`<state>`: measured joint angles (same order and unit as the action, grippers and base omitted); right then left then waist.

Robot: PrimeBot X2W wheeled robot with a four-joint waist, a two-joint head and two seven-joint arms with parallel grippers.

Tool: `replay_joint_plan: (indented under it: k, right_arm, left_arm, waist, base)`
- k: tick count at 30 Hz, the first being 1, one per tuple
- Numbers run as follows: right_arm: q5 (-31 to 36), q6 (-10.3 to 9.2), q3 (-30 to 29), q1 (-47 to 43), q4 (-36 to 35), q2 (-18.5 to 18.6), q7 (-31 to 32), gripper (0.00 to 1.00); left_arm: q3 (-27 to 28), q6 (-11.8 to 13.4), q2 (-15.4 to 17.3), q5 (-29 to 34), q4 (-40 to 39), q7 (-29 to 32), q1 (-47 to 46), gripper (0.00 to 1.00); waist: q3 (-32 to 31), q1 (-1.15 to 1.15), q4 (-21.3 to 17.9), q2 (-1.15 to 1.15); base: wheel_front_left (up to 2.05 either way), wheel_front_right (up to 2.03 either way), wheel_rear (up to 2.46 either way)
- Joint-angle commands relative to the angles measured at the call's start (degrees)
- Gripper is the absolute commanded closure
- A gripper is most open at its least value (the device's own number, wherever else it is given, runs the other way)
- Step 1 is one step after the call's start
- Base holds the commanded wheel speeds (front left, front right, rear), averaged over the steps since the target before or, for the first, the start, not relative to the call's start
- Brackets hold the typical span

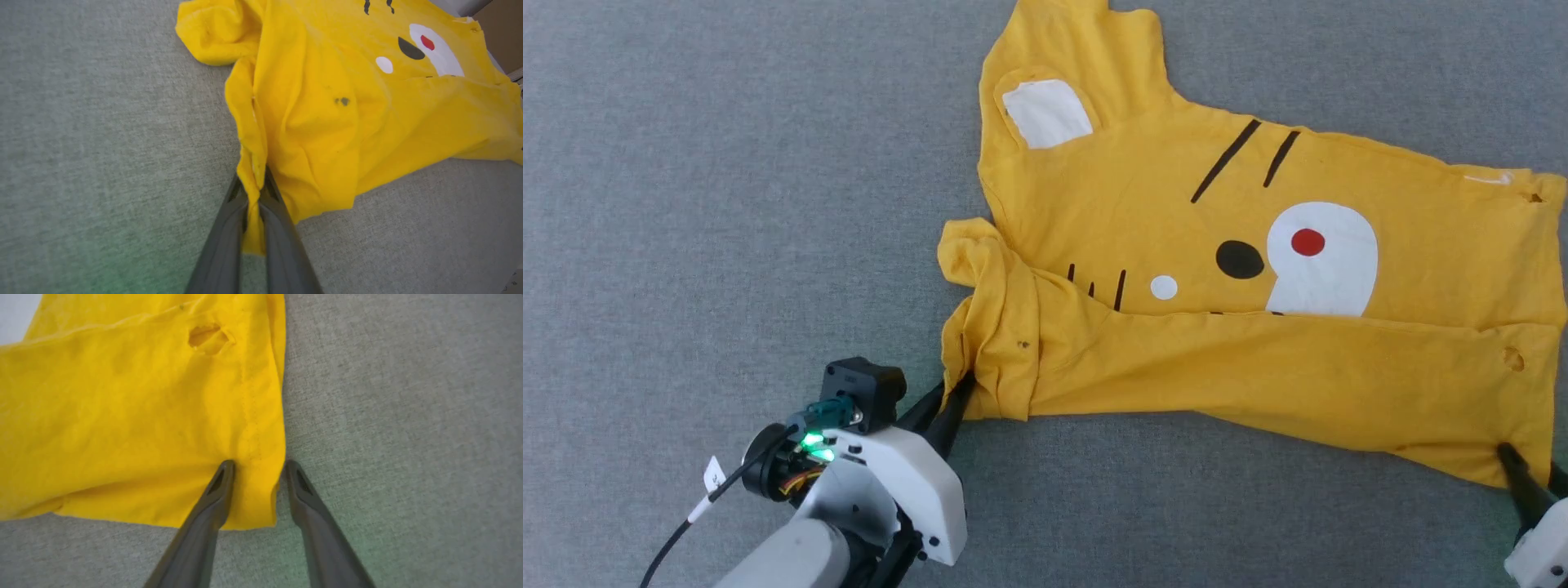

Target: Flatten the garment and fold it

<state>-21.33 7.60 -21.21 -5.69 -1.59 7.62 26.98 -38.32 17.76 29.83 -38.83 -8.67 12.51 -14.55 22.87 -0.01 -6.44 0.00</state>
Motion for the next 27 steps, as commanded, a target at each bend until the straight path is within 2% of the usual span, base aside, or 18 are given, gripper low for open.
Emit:
replay_joint_plan:
  k: [1, 10, 21, 27]
  right_arm:
    - [-0.44, -0.11, 0.63, 0.29, 1.45, -0.78, 1.11, 1.0]
    - [-1.36, -0.11, -0.9, 1.06, -4.29, 1.01, 1.09, 1.0]
    - [-1.34, -0.11, -4.38, -3.53, -11.87, -0.85, 6.09, 1.0]
    - [-1.75, -0.11, -4.8, -6.88, -12.15, -1.96, 9.88, 1.0]
  left_arm:
    - [0.33, 0.06, -0.02, 0.04, 0.85, -0.34, -0.26, 1.0]
    - [3.2, 0.37, 0.25, -2.52, -1.01, -2.8, 1.44, 1.0]
    - [9.05, 6.04, 5.23, -7.33, -9.51, -4.33, 14.66, 1.0]
    - [9.61, 7.45, 5.0, -10.74, -11.78, -4.7, 21.86, 1.0]
  waist:
    - [-0.14, 0.01, 0.1, 0.0]
    - [-3.21, 0.01, 0.26, 0.0]
    - [-7.12, 0.01, 1.85, 0.0]
    - [-7.63, 0.01, 3.41, 0.0]
  base:
    - [0.0, 0.0, 0.0]
    - [0.0, 0.0, 0.0]
    - [0.0, 0.0, 0.0]
    - [0.0, 0.0, 0.0]
